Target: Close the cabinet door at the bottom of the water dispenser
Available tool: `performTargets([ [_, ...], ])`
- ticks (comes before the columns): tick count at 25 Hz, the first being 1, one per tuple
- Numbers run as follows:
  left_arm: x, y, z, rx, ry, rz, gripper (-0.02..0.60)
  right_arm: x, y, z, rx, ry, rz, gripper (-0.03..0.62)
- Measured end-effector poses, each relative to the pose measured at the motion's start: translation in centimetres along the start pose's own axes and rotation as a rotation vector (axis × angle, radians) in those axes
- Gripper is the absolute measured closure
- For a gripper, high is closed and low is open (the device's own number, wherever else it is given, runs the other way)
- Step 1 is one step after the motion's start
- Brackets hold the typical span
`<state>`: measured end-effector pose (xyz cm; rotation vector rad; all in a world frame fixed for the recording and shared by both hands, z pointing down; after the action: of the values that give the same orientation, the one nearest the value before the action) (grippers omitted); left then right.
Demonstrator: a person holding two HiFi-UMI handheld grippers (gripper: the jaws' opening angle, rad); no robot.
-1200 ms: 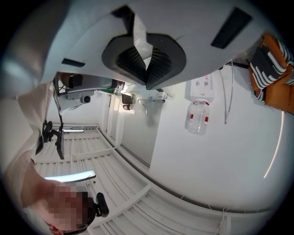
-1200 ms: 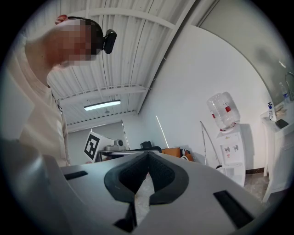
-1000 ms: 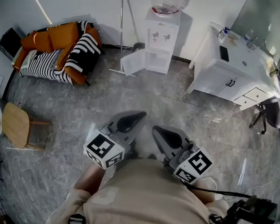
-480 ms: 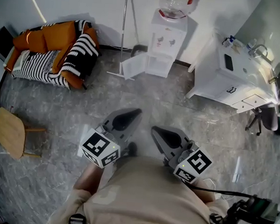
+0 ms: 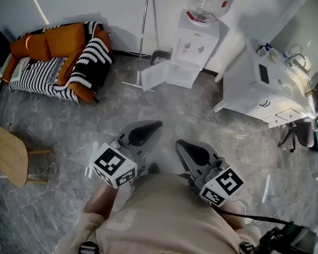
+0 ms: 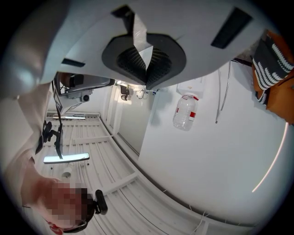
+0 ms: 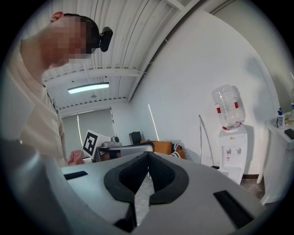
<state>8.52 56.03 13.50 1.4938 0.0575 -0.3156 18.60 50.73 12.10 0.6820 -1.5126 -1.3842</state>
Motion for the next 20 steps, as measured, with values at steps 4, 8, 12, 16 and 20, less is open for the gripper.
performTargets([
  [4, -1.5, -0.1, -0.2, -0.005, -0.003, -0.028, 0.589, 0.0, 0.1, 1.4, -0.024, -0.012, 0.007, 0.582],
  [8, -2.1, 0.0, 0.2, -0.014, -0.005, -0.029, 0.589, 0.6, 0.2, 1.7, -0.026, -0.004, 0.024, 0.582],
  [12, -2.2, 0.4, 1.1, -0.029, -0.007, -0.032, 0.589, 1.6, 0.2, 1.7, -0.033, -0.003, 0.029, 0.582],
  [16, -1.7, 0.5, 2.7, -0.042, -0.008, -0.023, 0.589, 3.2, -0.1, 1.3, -0.033, -0.010, 0.031, 0.582],
  [20, -1.7, 0.3, 5.2, -0.054, -0.007, -0.026, 0.589, 5.3, -0.5, 0.6, -0.041, -0.011, 0.044, 0.582],
])
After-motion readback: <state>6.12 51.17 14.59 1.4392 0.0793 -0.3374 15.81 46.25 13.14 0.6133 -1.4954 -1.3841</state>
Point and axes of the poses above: the fingertips, and each gripper's own axes: z forward along the fingers, x to its right, y out of its underside, the point moved 4 cm from there along -z, backward along the fingers, and after that the axes turned 12 degrees about -y, right-handed, at the moved point
